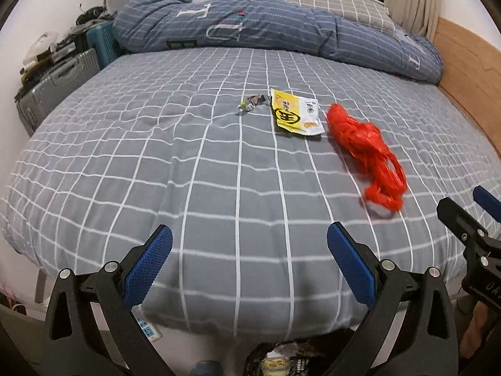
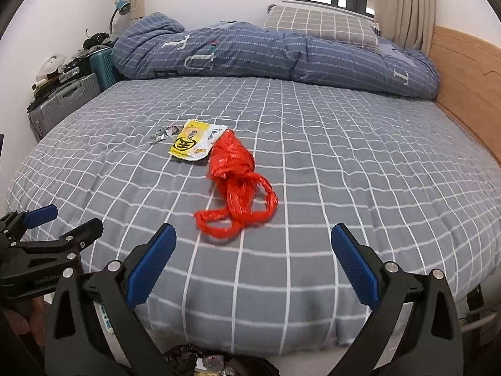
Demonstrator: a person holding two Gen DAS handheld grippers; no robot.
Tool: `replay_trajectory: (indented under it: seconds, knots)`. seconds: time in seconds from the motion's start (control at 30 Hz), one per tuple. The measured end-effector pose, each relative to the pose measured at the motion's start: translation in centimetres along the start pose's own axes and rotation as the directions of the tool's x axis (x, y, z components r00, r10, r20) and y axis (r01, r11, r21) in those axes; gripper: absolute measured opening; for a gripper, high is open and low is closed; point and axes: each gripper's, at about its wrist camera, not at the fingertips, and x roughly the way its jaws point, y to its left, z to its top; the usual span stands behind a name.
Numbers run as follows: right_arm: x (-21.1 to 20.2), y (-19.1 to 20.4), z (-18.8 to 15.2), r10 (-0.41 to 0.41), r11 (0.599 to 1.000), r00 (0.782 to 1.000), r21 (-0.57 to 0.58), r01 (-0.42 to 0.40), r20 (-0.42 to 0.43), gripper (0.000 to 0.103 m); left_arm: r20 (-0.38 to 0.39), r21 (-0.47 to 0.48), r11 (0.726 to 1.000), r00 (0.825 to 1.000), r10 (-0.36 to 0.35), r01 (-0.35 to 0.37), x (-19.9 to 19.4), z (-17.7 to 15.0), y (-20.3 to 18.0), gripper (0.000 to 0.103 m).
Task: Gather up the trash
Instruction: 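Raise both open tools back over the red bag and snack wrapper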
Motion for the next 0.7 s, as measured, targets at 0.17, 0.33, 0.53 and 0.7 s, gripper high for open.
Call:
replay_trajectory:
  seconds: [0.17,0.33,0.53,0.7]
  knots:
    - [2.5,0.2,1.7,0.004,1.000,1.000,-0.010,-0.004,-0.014,0.095,-0.004,0.013,1.000,1.000,0.003,-0.003,1.6,1.7,0.1,0.097]
    - [5.3,0.0,3.1,0.010,1.000,0.999,0.006,-0.010,-0.042,0.095,-0.004,0.006,1.000,1.000,0.000,0.001,2.7,3.2,0.4,0.097]
    - [8.1,-0.2,4.2,0.018,1.000,0.997,0.024,-0.016,-0.076,0.095,-0.014,0.014,1.000,1.000,0.006,-0.006,4.0,4.4,0.6,0.097]
    - [9.7,-0.1,5.2,0.040,0.998,0.996,0.047,-0.036,-0.082,0.093,-0.013,0.008,1.000,1.000,0.014,-0.013,4.9,5.6,1.0,0.097]
